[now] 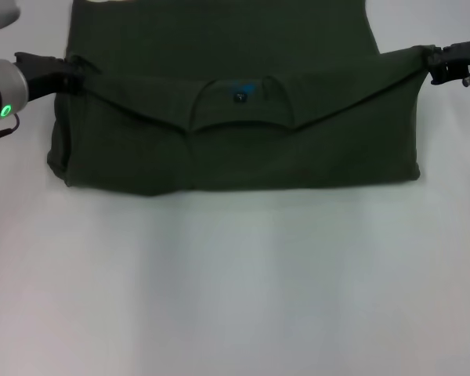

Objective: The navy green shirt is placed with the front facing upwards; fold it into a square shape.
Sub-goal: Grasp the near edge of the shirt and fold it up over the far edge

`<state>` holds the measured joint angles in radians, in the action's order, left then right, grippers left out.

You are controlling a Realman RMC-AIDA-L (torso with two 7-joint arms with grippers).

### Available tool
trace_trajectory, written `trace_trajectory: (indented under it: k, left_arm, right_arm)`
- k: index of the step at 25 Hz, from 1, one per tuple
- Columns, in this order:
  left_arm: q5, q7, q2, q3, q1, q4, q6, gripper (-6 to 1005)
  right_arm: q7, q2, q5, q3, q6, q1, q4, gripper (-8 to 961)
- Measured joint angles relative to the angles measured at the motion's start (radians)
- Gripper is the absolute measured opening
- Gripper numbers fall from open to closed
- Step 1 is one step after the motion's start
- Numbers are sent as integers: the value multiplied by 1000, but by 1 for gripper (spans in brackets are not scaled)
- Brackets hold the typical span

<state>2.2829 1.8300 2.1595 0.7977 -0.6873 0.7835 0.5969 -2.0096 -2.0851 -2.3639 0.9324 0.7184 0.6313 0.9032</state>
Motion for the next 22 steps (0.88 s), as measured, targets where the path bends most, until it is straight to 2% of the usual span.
trace_trajectory:
  k: [7,12,17,19,22]
  left_arm:
    - [-1,0,1,39,-8,-24,-82,79]
    - [4,0,0,49,-13,-47,-94,83]
    - [2,4,0,90,-5,-64,-90,87]
    - [3,7,0,93,-11,-72,-75,89]
    - [4,9,-2,95,-20,-81,-67,178]
  right_arm:
    - [2,-2,0,10,-38,2,-6,35]
    - [2,-3,1,31,-50,11,-39,38]
    - [1,11,-22,37,-20,52,-119,42]
    - [0,9,-48,37,-16,61,-127,78]
    - [-6,1,-74,37,-19,64,-119,132]
